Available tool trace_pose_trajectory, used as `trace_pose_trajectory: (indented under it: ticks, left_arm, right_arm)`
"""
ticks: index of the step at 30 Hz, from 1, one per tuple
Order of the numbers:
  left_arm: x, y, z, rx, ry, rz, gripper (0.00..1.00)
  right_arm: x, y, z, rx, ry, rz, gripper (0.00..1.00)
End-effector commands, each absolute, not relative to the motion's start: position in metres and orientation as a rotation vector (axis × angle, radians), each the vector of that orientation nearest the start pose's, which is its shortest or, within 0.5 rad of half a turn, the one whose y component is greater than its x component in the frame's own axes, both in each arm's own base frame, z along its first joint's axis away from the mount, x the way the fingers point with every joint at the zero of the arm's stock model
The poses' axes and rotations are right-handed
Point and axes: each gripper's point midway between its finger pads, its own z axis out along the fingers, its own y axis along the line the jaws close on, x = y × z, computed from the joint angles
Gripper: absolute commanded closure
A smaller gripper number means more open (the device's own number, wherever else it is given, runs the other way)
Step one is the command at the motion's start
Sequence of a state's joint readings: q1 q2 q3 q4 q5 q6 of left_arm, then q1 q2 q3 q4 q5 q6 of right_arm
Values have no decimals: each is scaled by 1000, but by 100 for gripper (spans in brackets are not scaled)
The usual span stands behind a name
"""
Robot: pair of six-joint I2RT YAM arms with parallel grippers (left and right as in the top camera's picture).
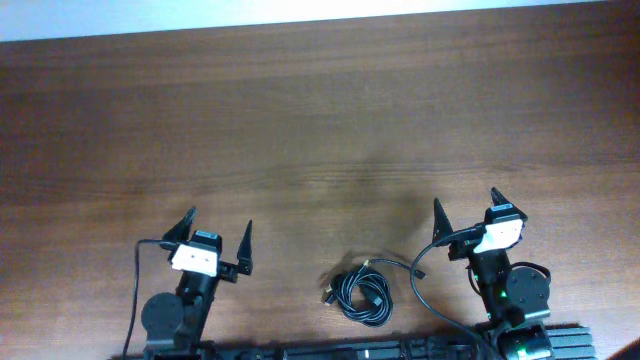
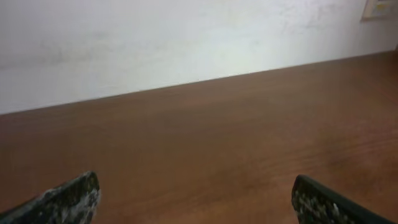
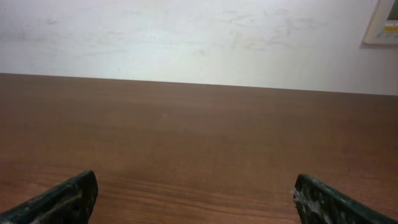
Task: Untangle cables
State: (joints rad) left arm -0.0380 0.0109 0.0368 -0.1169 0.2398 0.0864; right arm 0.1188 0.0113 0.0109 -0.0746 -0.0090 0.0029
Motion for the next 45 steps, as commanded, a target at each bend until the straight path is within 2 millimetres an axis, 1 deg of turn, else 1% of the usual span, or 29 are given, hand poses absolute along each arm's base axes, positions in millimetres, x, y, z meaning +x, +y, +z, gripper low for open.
trace_pose_trajectory:
  ticks: [1,5,7,9,12,13,16,18,20,21,22,24,26,27,29,31,33,35,36,37,38,41,42,44,45]
  left_arm:
    - [230,-52,181,285,1642,-183,1]
    - [223,-52,207,286,1650,-184,1]
    - [226,-51,225,300,1650,-163,1]
    - [231,-51,238,324,1670,-142,1]
    - [241,-55,245,355,1757,-167,1]
    - [245,-65,246,453,1792,-186,1]
    - [261,-79,249,536,1855,-269,1]
    - [272,-95,244,655,1913,-361,1]
    - [284,-103,233,715,2022,-436,1]
    - [294,-106,229,730,2105,-479,1]
    - [297,-109,229,765,2131,-489,1]
    - [303,-126,225,921,2170,-500,1]
    - [306,-145,211,1063,2208,-480,1]
    - [304,-155,198,1133,2229,-478,1]
    - [292,-180,173,1258,2264,-538,1]
    - [285,-196,158,1330,2280,-574,1]
    - [282,-215,144,1397,2271,-597,1]
    - [278,-223,133,1430,2284,-629,1]
    - [273,-236,133,1441,2252,-740,1]
    - [268,-244,132,1452,2238,-806,1]
    - [264,-245,126,1473,2258,-801,1]
    - [254,-243,100,1584,2344,-631,1]
    - [248,-246,91,1640,2352,-568,1]
    - [237,-255,82,1723,2339,-519,0]
    - [231,-259,79,1759,2333,-501,5]
  right_arm:
    - [244,31,155,-101,1648,101,1]
    - [244,31,155,-101,1648,101,0]
    - [244,31,155,-101,1648,101,0]
    - [244,31,155,-101,1648,101,0]
    - [244,31,155,-101,1648,101,1]
    - [244,31,155,-101,1648,101,0]
    - [244,31,155,-101,1648,101,0]
    - [244,31,155,-101,1648,101,0]
    - [244,31,155,-101,1648,101,0]
    - [244,31,155,-101,1648,101,0]
    - [244,31,155,-101,1648,101,1]
    - [244,31,155,-101,1648,101,1]
    - [244,31,155,-101,1648,101,0]
    - [244,31,155,-101,1648,101,1]
    - [244,31,155,-101,1648,101,0]
    - [244,31,155,-101,1648,101,1]
    - [244,31,155,-101,1648,101,1]
    - [244,31,155,-101,1648,101,1]
    - [244,31,155,-101,1648,101,1]
    - [244,31,155,-101,1648,101,1]
    - [244,31,155,-101,1648,101,0]
    - [244,31,155,-101,1648,101,1]
    - [244,31,155,-101,1648,101,1]
    - [244,31,155,-101,1648,101,0]
    - [244,31,155,-101,1648,101,0]
